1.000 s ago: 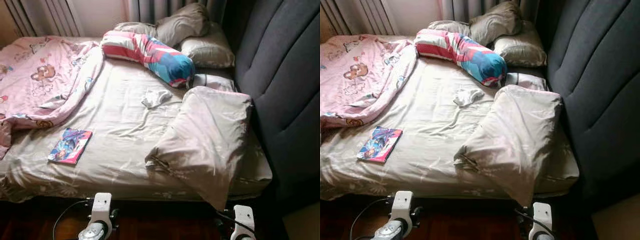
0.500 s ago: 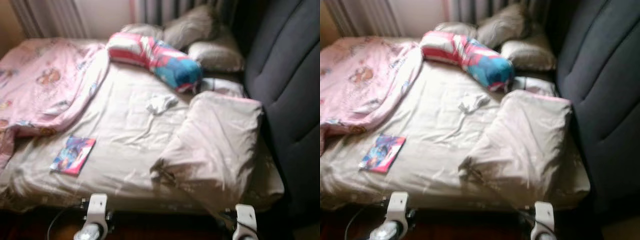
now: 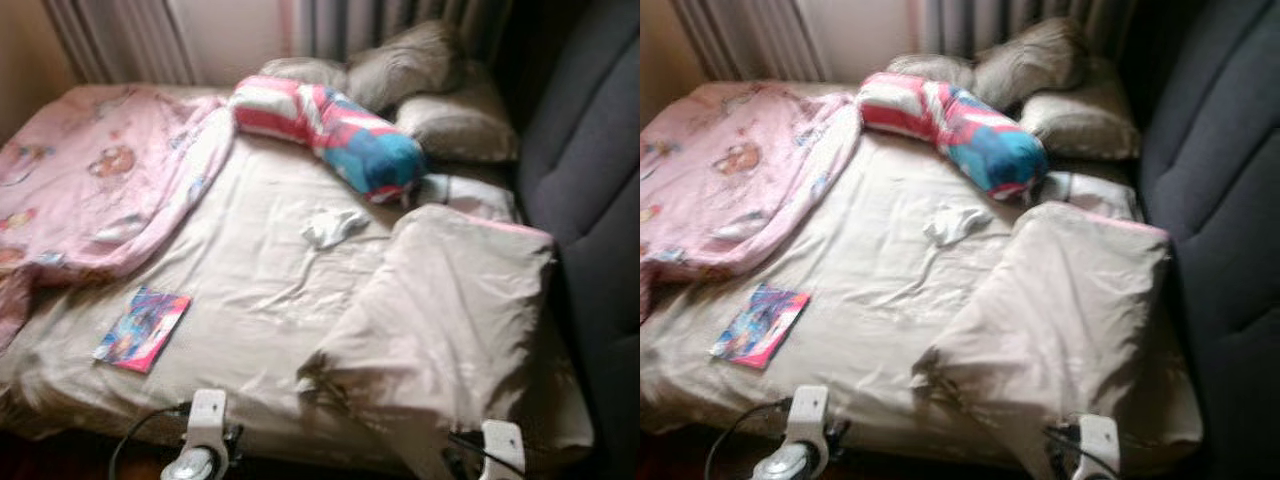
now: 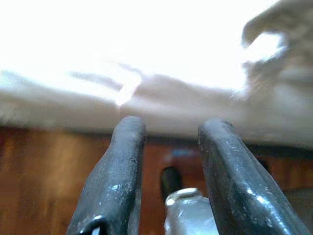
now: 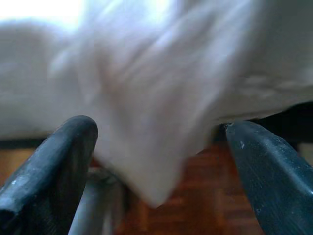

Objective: Clean up the room

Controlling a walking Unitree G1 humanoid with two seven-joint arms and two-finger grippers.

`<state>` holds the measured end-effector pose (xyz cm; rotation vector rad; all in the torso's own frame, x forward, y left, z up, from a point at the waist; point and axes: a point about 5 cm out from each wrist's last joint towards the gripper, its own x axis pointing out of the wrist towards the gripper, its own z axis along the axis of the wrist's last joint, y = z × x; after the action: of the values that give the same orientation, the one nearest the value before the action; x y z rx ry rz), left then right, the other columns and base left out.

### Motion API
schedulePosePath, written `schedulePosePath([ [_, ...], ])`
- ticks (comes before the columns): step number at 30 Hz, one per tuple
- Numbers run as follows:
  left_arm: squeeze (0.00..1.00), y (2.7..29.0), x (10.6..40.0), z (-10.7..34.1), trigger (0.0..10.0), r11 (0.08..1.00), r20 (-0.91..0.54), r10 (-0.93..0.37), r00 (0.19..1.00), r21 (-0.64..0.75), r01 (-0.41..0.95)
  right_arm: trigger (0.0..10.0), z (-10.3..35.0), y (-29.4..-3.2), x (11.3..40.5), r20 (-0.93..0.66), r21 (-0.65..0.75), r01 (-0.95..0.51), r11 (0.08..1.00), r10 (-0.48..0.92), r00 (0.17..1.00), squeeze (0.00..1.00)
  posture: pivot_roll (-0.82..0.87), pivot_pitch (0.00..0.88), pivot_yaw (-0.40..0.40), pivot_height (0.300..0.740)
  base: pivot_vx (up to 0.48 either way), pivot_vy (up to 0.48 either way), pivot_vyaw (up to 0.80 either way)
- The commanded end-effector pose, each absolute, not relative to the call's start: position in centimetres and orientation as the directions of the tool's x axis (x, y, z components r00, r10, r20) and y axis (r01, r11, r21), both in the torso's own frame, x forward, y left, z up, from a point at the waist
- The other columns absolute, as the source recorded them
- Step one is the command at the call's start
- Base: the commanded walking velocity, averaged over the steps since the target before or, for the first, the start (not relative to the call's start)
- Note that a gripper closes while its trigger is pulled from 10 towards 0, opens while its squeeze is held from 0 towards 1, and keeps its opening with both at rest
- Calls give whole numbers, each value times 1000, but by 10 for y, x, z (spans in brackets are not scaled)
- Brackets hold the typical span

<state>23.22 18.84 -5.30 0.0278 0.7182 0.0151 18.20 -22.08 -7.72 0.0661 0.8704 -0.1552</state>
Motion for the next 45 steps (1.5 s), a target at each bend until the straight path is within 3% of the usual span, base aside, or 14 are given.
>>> schedulePosePath([
  [1,0,198,225,-56,10000,999,-670,47,741,47,-22,10000,-75,-208,191,-753,27,162,986,-87,652,0,-45,118,-17,740,0,0,0],
  [7,0,197,228,-54,10000,999,-662,41,749,45,-15,10000,-68,-203,205,-713,74,204,976,-91,696,0,-41,123,-17,740,0,0,0],
  [12,0,196,231,-52,10000,999,-652,37,757,45,-10,10000,-51,-218,228,-643,108,301,948,-164,748,0,-47,128,-16,740,0,0,0],
  [18,0,193,234,-50,10000,999,-638,28,770,42,-1,10000,-41,-219,242,-599,128,302,945,-169,783,0,-49,133,-17,740,0,0,0],
  [23,0,193,235,-49,10000,999,-634,26,773,46,3,10000,-41,-215,242,-596,141,301,943,-162,787,0,-48,135,-18,740,0,0,0],
  [32,0,192,236,-49,10000,999,-628,27,778,49,4,10000,-47,-205,236,-611,144,276,950,-134,780,0,-50,144,-20,740,0,-437,0],
  [45,0,193,235,-49,10000,999,-625,26,781,41,-1,10000,-48,-191,238,-613,166,220,961,-75,787,0,-52,147,-24,740,0,0,0],
])
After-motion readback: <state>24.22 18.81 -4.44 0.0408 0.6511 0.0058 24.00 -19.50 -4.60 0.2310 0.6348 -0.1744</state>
